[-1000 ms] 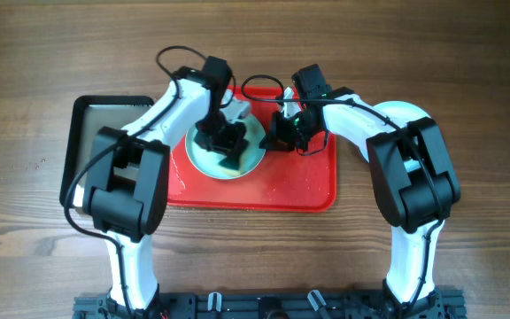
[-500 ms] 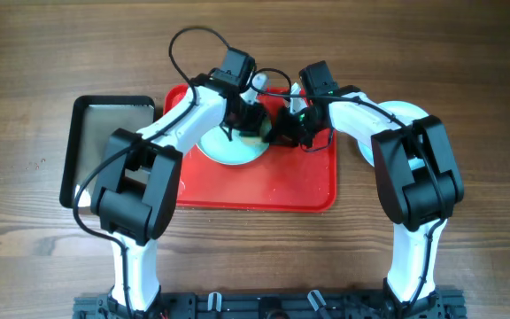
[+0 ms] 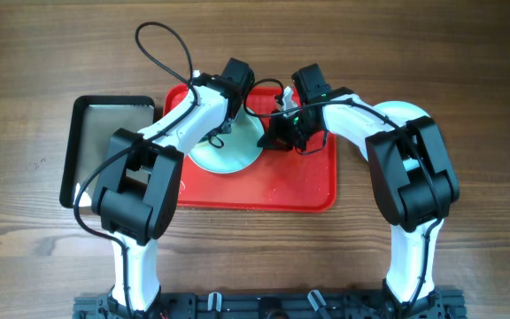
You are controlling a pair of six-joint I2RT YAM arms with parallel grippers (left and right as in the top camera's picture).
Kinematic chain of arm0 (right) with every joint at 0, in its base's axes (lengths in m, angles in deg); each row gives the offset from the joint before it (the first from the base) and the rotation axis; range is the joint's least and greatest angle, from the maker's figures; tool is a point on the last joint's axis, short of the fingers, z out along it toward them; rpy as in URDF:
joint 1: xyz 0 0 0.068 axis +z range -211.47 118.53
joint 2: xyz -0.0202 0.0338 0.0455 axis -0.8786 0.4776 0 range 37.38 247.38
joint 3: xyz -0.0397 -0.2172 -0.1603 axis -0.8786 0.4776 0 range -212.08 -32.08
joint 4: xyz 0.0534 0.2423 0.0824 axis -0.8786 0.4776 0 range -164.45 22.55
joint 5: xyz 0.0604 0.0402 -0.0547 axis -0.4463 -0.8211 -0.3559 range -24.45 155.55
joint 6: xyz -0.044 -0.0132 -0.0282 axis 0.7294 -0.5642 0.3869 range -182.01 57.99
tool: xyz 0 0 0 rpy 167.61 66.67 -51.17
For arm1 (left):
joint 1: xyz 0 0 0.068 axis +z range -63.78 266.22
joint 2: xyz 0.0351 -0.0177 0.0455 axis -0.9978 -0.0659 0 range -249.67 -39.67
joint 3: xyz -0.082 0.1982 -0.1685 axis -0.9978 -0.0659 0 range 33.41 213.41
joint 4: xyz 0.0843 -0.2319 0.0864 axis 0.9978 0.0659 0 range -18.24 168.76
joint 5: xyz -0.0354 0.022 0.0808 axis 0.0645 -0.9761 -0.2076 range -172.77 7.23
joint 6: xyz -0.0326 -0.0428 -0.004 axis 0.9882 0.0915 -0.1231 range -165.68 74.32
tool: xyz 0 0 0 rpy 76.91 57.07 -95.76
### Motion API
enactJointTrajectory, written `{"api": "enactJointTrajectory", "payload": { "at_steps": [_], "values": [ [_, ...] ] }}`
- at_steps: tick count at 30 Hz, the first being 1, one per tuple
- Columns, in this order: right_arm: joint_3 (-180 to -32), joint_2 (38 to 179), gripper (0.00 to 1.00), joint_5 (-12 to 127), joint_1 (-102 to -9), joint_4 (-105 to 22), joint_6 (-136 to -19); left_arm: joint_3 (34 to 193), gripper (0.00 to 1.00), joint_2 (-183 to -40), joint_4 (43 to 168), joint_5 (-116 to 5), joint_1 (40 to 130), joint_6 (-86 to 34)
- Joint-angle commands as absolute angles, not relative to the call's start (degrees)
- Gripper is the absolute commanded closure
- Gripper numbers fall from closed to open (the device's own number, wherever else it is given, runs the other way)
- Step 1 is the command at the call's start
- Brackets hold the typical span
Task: Clean dirty plates on tray and stack at the side
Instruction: 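Scrub the light-blue plate with the sponge while the right gripper holds it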
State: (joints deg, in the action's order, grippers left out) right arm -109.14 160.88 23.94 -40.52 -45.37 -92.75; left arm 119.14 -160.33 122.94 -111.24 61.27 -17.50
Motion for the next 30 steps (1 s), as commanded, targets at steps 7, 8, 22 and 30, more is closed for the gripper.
{"api": "enactJointTrajectory", "payload": {
  "at_steps": [7, 8, 22, 30],
  "values": [
    [-108.5, 163.4, 0.96, 26.0, -40.9, -44.9, -92.1, 118.7, 0.96, -161.7, 116.1, -58.0, 62.2, -41.2],
    [-108.5, 163.4, 0.96, 26.0, -40.9, -44.9, -92.1, 118.7, 0.96, -161.7, 116.4, -52.9, 62.2, -43.9],
    [-108.5, 163.4, 0.96, 26.0, -40.9, -44.8, -92.1, 118.7, 0.96, -161.7, 132.8, -85.0, 67.6, -44.7],
    [-108.5, 163.4, 0.96, 26.0, -40.9, -44.8, -92.2, 118.7, 0.96, -161.7, 120.4, -106.9, 68.7, -32.7]
  ]
}}
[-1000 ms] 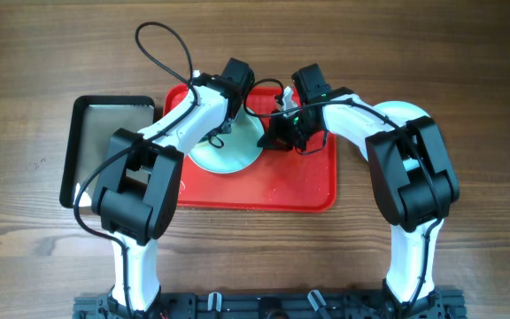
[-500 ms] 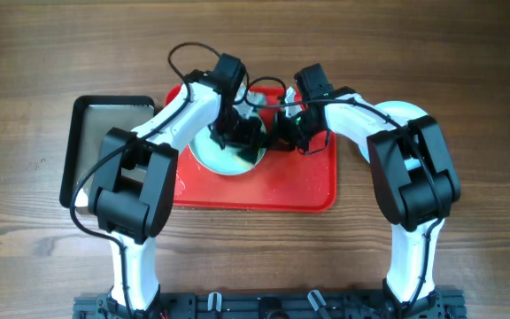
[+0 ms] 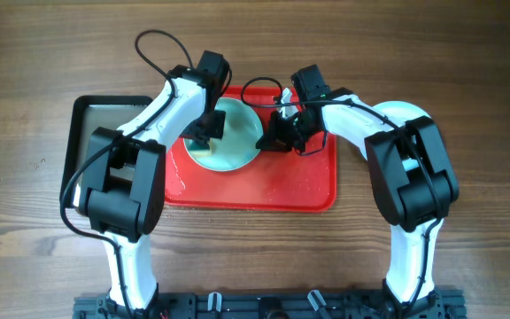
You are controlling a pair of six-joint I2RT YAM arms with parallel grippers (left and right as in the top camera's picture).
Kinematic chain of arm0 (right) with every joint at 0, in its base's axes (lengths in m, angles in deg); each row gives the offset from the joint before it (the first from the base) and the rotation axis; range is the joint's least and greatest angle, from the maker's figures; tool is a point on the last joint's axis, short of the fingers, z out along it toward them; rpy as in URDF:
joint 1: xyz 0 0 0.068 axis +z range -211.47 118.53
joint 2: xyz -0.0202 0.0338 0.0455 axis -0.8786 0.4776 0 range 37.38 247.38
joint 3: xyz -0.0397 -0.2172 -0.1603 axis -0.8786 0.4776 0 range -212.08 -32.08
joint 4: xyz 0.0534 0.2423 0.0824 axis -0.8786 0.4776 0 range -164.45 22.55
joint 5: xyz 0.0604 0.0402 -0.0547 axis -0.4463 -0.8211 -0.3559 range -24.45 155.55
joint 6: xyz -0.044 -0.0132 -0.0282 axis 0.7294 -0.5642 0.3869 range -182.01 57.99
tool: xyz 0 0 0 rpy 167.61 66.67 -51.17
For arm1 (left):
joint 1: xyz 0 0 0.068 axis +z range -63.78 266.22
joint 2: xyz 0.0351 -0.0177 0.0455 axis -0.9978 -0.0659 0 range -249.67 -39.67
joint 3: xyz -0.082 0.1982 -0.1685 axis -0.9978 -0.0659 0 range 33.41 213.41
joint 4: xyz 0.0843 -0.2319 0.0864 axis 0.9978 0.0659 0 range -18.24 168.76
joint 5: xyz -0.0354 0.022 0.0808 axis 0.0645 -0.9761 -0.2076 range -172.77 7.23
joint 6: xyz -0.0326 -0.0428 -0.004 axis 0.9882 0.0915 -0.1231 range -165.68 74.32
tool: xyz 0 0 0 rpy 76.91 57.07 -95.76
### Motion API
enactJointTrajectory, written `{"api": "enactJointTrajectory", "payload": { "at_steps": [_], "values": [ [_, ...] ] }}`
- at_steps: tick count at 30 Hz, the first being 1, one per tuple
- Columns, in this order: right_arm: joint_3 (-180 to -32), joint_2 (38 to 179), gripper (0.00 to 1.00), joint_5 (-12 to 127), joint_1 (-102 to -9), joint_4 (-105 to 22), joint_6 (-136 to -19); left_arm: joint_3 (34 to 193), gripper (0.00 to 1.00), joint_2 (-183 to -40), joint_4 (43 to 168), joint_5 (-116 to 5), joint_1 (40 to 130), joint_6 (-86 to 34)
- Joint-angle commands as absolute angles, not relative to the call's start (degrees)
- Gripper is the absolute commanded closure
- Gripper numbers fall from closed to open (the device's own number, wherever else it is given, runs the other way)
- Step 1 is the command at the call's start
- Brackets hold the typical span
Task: Clean dirty plates on tray and stack at the side
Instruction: 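Scrub the light-blue plate with the sponge while the right gripper holds it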
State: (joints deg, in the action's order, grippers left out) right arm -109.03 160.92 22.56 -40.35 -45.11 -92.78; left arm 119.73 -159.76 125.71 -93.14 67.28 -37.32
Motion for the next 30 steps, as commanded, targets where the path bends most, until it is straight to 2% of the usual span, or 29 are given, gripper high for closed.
{"api": "enactJointTrajectory", "payload": {
  "at_steps": [1, 5, 9, 11, 14, 17, 21, 24, 27, 29, 30],
  "values": [
    [-108.5, 163.4, 0.96, 26.0, -40.9, -44.8, -92.2, 118.7, 0.96, -161.7, 118.6, -106.9, 68.3, -32.3],
    [-108.5, 163.4, 0.96, 26.0, -40.9, -44.8, -92.2, 118.7, 0.96, -161.7, 110.3, -102.4, 66.1, -31.7],
    [-108.5, 163.4, 0.96, 26.0, -40.9, -44.8, -92.2, 118.7, 0.96, -161.7, 105.5, -81.3, 64.0, -32.4],
    [-108.5, 163.4, 0.96, 26.0, -40.9, -44.8, -92.1, 118.7, 0.96, -161.7, 104.1, -70.2, 63.2, -36.5],
    [-108.5, 163.4, 0.96, 26.0, -40.9, -44.8, -92.1, 118.7, 0.96, -161.7, 103.9, -60.2, 62.4, -39.7],
    [-108.5, 163.4, 0.96, 26.0, -40.9, -44.8, -92.0, 118.7, 0.96, -161.7, 107.2, -56.1, 61.9, -42.9],
    [-108.5, 163.4, 0.96, 26.0, -40.9, -44.6, -92.0, 118.7, 0.96, -161.7, 118.3, -56.7, 63.2, -50.9],
    [-108.5, 163.4, 0.96, 26.0, -40.9, -44.7, -92.0, 118.7, 0.96, -161.7, 124.6, -62.1, 65.7, -53.0],
    [-108.5, 163.4, 0.96, 26.0, -40.9, -44.7, -92.1, 118.7, 0.96, -161.7, 125.4, -73.0, 68.5, -49.3],
    [-108.5, 163.4, 0.96, 26.0, -40.9, -44.7, -92.1, 118.7, 0.96, -161.7, 124.1, -87.6, 70.8, -40.3],
    [-108.5, 163.4, 0.96, 26.0, -40.9, -44.7, -92.0, 118.7, 0.96, -161.7, 123.8, -91.1, 71.2, -38.5]
  ]
}}
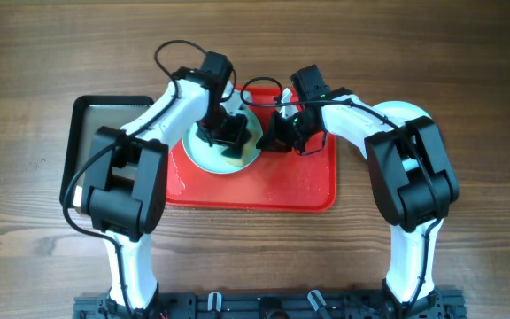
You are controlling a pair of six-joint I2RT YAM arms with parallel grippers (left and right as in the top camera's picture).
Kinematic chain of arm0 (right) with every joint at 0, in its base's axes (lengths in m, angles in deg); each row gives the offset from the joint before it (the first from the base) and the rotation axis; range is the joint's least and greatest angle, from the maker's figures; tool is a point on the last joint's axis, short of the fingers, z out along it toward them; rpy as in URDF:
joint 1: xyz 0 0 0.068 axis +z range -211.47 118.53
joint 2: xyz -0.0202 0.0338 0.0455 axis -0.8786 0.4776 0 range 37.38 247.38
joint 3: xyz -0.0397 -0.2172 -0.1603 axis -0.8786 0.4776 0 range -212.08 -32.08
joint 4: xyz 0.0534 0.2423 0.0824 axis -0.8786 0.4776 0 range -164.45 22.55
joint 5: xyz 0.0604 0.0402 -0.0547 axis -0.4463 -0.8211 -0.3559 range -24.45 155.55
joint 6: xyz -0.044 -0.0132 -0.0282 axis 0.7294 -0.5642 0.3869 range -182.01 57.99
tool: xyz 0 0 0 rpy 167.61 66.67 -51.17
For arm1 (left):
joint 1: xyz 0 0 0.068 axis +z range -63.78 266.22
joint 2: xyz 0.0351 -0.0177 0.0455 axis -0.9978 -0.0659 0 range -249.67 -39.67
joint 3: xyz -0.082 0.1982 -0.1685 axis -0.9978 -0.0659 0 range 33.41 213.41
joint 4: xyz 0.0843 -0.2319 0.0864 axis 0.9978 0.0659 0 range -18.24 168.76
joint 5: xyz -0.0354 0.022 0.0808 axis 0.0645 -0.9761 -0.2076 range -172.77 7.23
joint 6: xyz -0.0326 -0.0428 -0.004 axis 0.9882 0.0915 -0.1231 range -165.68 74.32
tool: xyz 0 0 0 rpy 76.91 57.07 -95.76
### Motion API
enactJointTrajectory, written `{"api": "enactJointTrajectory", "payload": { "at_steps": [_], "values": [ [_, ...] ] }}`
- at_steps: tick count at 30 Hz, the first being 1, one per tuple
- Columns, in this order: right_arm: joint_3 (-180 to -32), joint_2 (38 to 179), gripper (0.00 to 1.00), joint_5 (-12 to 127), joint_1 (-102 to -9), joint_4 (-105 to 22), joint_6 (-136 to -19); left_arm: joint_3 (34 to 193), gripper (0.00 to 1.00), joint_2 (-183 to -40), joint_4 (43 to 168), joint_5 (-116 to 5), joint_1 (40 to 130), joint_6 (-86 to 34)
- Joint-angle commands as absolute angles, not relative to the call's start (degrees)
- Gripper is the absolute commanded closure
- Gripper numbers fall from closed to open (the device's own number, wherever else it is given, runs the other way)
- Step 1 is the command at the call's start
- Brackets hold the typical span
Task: Clean dirty plates on tray and stack at the side
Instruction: 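Scrub the light-blue plate with the sponge while the right gripper holds it, then lift the left gripper with the sponge away from the plate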
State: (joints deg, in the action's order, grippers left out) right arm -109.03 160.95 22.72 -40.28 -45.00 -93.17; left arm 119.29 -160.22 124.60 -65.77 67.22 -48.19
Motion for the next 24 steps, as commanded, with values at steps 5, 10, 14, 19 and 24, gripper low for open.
{"api": "enactJointTrajectory", "payload": {
  "at_steps": [5, 10, 14, 19, 24],
  "values": [
    [-108.5, 163.4, 0.96, 26.0, -40.9, -44.7, -92.1, 118.7, 0.96, -161.7, 120.4, -110.4, 71.7, -28.5],
    [-108.5, 163.4, 0.96, 26.0, -40.9, -44.7, -92.0, 118.7, 0.96, -161.7, 112.1, -107.7, 69.5, -28.5],
    [-108.5, 163.4, 0.96, 26.0, -40.9, -44.7, -92.1, 118.7, 0.96, -161.7, 107.1, -92.6, 66.1, -28.9],
    [-108.5, 163.4, 0.95, 26.0, -40.9, -44.7, -92.1, 118.7, 0.96, -161.7, 103.4, -69.9, 62.1, -28.9],
    [-108.5, 163.4, 0.96, 26.0, -40.9, -44.6, -92.0, 118.7, 0.96, -161.7, 106.8, -60.1, 59.5, -33.0]
  ]
}}
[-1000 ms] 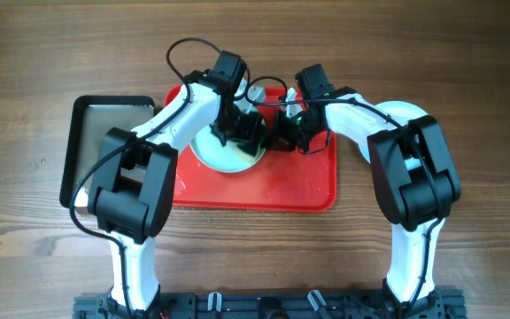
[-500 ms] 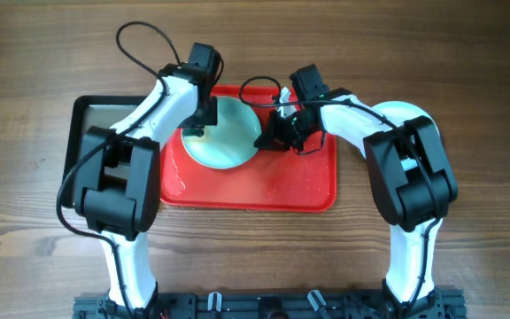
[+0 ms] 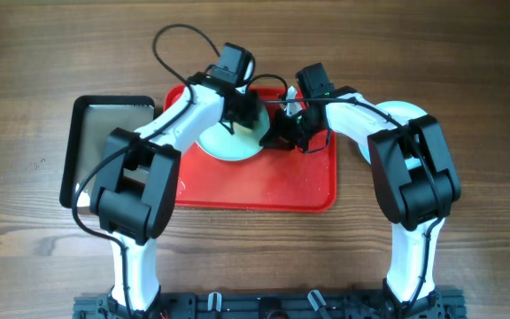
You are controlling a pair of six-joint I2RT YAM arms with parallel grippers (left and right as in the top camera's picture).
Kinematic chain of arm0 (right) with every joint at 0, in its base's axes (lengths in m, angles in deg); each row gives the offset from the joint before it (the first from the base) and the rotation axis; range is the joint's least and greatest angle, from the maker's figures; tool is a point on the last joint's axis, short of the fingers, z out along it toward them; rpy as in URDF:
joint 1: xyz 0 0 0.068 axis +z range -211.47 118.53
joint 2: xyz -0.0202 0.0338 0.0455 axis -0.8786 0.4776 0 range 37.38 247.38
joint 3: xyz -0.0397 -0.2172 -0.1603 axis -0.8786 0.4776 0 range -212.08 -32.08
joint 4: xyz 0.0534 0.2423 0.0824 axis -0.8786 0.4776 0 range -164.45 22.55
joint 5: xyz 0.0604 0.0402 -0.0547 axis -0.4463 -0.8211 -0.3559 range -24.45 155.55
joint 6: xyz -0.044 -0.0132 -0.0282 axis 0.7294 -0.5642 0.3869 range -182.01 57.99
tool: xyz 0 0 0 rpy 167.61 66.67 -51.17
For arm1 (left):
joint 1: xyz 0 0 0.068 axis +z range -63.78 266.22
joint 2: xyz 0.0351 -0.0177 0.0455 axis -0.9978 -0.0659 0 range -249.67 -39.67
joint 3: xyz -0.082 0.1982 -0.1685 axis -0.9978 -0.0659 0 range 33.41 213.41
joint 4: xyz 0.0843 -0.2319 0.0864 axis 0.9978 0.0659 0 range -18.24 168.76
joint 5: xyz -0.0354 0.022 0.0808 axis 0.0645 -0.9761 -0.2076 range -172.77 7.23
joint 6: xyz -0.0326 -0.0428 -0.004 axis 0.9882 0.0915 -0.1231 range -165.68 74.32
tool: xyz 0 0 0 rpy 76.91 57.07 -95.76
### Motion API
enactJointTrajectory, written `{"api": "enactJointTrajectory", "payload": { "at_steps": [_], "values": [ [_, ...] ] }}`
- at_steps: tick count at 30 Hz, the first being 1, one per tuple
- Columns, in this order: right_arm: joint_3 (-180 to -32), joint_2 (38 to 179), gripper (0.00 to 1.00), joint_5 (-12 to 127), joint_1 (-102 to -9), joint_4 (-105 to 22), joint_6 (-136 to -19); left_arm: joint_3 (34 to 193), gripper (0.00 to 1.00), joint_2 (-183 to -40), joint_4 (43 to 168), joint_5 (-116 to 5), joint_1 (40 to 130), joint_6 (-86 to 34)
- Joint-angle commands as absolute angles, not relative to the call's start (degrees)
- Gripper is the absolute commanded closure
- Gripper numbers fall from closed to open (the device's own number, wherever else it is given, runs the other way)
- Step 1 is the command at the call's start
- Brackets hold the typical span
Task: Clean dirty plates on tray and stack at the side
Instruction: 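Lift the left gripper with the sponge away from the plate, then carry the light-blue plate right and stack it on the plate pile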
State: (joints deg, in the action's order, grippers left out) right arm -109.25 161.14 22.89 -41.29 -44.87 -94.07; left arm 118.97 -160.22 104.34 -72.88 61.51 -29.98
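A pale green plate lies on the red tray. My left gripper hangs over the plate's far right part, its fingers hidden under the wrist, so what they hold does not show. My right gripper sits at the plate's right rim, its fingers closed over the edge. The two grippers are close together.
A black tray lies left of the red tray. A pale stack of plates shows behind the right arm at the right. Black cables loop above both wrists. Bare wooden table surrounds the trays.
My left gripper has moved from over the plate's middle to its far right part, close to the right gripper. The right gripper stays at the plate's right rim.
My left gripper was over the plate's far edge, then at its left side, then over its middle, and now over its far right part. The right gripper stayed at the plate's right rim throughout, and the plate stayed on the red tray.
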Motion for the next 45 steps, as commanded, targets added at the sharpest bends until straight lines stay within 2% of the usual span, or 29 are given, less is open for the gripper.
{"api": "enactJointTrajectory", "payload": {
  "at_steps": [1, 6, 16, 25, 32, 45],
  "values": [
    [-108.5, 163.4, 0.96, 26.0, -40.9, -44.6, -92.0, 118.7, 0.96, -161.7, 108.4, -60.1, 59.3, -33.5],
    [-108.5, 163.4, 0.96, 26.0, -40.9, -44.2, -92.2, 118.9, 0.96, -161.6, 113.0, -60.3, 62.3, -33.4],
    [-108.5, 160.2, 0.96, 27.6, -40.9, -42.2, -90.3, 129.0, 0.96, -153.8, 118.0, -60.3, 79.3, -33.2],
    [-108.5, 142.3, 0.96, 59.0, -38.8, -33.0, -89.0, 128.5, 0.96, -152.9, 124.4, -64.3, 80.6, -33.3],
    [-108.5, 128.9, 0.96, 94.7, -28.8, -28.6, -89.0, 126.0, 0.96, -153.0, 123.7, -64.9, 78.8, -33.2],
    [-108.5, 127.1, 0.96, 134.7, -9.9, -27.2, -85.5, 123.4, 0.96, -153.0, 122.9, -66.3, 78.4, -33.2]
  ]
}}
